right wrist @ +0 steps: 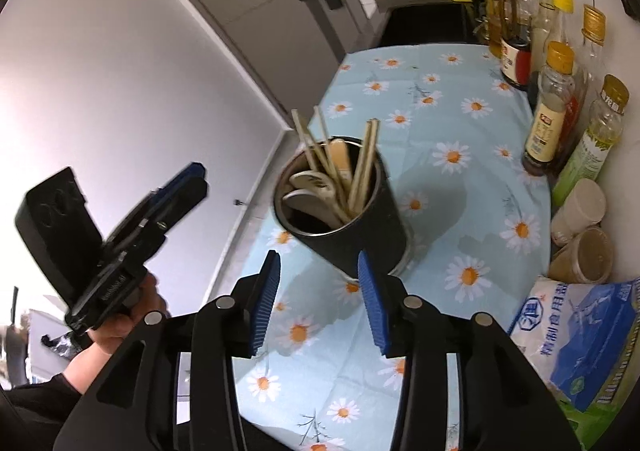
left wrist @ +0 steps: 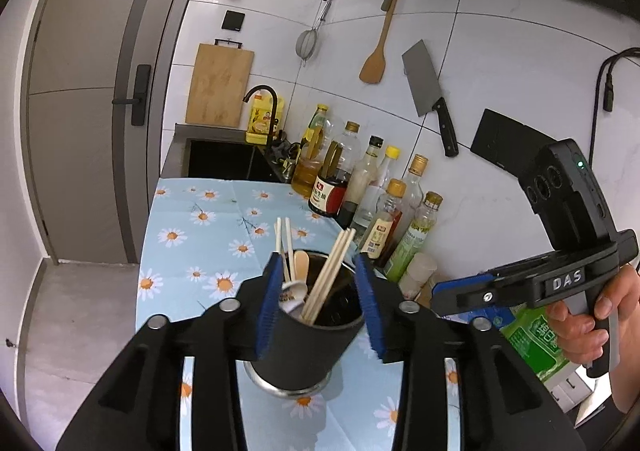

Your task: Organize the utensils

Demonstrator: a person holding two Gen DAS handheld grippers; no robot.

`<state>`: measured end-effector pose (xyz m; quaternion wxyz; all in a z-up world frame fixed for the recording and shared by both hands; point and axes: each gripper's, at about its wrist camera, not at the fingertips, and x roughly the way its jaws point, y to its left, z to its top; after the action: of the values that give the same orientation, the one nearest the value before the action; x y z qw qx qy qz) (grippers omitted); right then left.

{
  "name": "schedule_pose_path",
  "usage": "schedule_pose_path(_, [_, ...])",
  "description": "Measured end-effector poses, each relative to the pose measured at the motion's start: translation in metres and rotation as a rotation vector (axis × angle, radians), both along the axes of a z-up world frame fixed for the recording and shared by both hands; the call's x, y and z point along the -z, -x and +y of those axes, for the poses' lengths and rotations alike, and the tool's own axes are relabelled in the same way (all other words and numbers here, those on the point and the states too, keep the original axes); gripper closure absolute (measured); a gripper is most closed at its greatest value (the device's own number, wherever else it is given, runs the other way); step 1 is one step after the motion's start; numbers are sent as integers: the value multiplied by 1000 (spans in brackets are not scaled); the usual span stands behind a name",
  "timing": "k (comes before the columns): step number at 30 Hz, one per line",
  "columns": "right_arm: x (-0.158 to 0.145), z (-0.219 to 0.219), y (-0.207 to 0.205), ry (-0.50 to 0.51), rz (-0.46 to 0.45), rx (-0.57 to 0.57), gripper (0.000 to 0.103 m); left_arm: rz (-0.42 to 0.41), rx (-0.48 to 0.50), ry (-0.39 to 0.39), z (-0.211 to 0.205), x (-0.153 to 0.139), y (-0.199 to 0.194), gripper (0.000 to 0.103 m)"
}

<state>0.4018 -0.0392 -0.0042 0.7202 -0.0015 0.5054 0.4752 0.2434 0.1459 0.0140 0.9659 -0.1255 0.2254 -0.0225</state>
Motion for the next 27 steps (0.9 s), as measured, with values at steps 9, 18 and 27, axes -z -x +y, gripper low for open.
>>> schedule_pose_path(9, [-24,-38,30,-64,-128,43,53,92,-30,12,-21,-2,29,40])
schedule_pose_path(18, [-21,-76,58,-108,-227,88,13,117,-111,-31,-48,5,68,7])
schedule_pose_path(27, [-5,-114,94,-104,-375,144,5,143,-142,-6,-73,23,97,7])
